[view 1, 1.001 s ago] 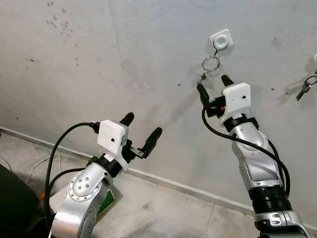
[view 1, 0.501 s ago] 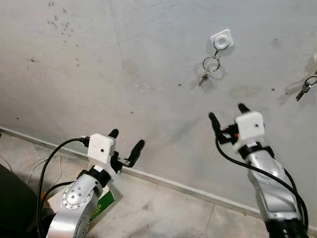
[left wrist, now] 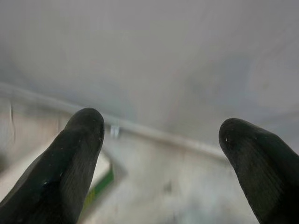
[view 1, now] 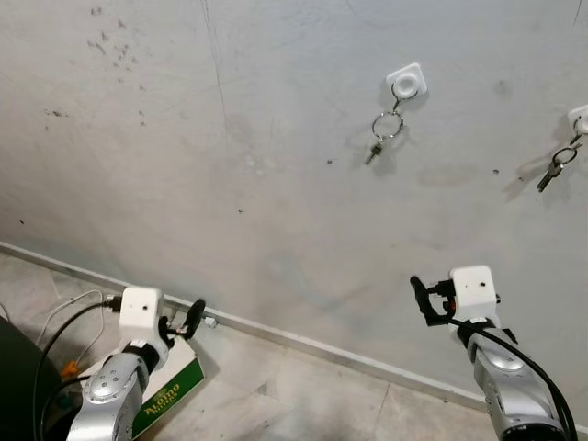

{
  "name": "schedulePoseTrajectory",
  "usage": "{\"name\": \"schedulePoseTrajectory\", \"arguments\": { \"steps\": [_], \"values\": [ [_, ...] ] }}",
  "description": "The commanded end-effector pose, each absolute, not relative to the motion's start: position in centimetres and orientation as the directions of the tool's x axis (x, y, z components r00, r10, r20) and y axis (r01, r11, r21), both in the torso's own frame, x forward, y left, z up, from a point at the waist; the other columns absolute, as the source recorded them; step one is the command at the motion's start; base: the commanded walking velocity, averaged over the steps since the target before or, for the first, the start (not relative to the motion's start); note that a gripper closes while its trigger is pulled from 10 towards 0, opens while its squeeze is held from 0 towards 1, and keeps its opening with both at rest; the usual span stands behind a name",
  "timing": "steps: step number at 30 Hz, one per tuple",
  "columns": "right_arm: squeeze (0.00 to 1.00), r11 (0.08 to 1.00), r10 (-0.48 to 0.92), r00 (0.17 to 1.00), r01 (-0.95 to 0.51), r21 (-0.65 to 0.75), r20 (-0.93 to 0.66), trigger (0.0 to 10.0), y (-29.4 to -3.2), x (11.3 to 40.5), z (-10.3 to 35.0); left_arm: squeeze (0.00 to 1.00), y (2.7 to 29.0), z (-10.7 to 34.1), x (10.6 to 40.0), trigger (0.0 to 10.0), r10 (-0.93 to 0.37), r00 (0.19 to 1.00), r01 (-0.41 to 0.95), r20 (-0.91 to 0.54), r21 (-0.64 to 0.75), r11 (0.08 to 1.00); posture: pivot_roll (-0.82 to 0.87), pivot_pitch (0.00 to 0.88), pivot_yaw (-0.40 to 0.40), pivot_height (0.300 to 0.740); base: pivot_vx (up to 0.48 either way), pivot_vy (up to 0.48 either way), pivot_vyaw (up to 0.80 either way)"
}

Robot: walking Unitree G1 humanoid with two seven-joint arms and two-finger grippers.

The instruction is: Hang keys on a hook

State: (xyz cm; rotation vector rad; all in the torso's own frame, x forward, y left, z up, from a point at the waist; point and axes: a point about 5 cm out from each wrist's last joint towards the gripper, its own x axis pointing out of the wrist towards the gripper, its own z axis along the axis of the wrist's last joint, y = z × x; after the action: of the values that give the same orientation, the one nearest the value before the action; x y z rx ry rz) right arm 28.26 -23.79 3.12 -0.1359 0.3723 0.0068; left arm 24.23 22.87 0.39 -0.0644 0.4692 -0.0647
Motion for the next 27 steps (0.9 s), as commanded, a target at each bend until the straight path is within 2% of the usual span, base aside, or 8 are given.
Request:
{"name": "schedulePoseTrajectory", "arguments": {
  "steps": [1, 4, 5, 6, 7, 9, 10, 27],
  "values": [
    [1.0, 0.997, -0.045, 0.899, 0.014, -0.076, -0.435, 10.0, -24.0, 27.6, 1.5, 0.0, 23.5, -1.1, 23.5, 10.0, -0.051, 0.858, 0.018, -0.511, -0.068, 0.997, 0.03, 0.033, -0.036, 0.74, 0.0, 0.0, 0.0],
    [0.87, 0.998, -0.037, 0.861, 0.01, -0.055, -0.507, 10.0, -23.6, 27.3, 0.1, 0.0, 23.5, -2.5, 23.2, 10.0, -0.033, 0.815, -0.013, -0.579, -0.076, 0.997, 0.03, 0.036, -0.039, 0.74, 0.0, 0.0, 0.0],
    [0.6, 0.998, -0.025, 0.835, -0.011, -0.062, -0.549, 10.0, -23.2, 26.9, -0.7, 0.0, 23.3, -3.2, 23.0, 10.0, -0.026, 0.787, -0.027, -0.616, -0.077, 0.997, 0.03, 0.036, -0.041, 0.74, 0.0, 0.0, 0.0],
    [0.6, 0.997, -0.021, 0.824, -0.021, -0.068, -0.567, 10.0, -23.1, 26.7, -1.1, 0.0, 23.2, -3.4, 23.0, 10.0, -0.025, 0.779, -0.03, -0.626, -0.077, 0.997, 0.03, 0.036, -0.041, 0.74, 0.0, 0.0, 0.0],
    [0.19, 0.997, -0.017, 0.81, -0.031, -0.071, -0.586, 10.0, -22.8, 26.4, -1.5, 0.0, 22.9, -3.9, 22.8, 10.0, -0.024, 0.756, -0.025, -0.655, -0.066, 0.998, 0.04, 0.038, -0.044, 0.74, 0.0, 0.0, 0.0],
    [0.16, 0.996, -0.009, 0.792, -0.049, -0.079, -0.611, 10.0, -22.4, 26.1, -2.1, 0.0, 22.6, -4.4, 22.5, 10.0, -0.023, 0.727, -0.019, -0.686, -0.054, 0.998, 0.04, 0.038, -0.045, 0.74, 0.0, 0.0, 0.0],
    [0.0, 0.995, -0.002, 0.774, -0.062, -0.08, -0.634, 10.0, -22.0, 25.8, -2.5, 0.0, 22.4, -4.9, 22.1, 10.0, -0.027, 0.7, -0.013, -0.714, -0.051, 0.999, 0.04, 0.038, -0.045, 0.74, 0.0, 0.0, 0.0],
    [0.0, 0.989, -0.069, 0.558, -0.07, -0.13, -0.827, 10.0, -21.1, 19.6, -7.5, 0.0, 19.2, -7.4, 19.9, 10.0, -0.103, 0.558, 0.129, -0.824, -0.036, 0.991, 0.04, 0.042, -0.029, 0.74, 0.0, 0.0, -0.64]
  ]
}}
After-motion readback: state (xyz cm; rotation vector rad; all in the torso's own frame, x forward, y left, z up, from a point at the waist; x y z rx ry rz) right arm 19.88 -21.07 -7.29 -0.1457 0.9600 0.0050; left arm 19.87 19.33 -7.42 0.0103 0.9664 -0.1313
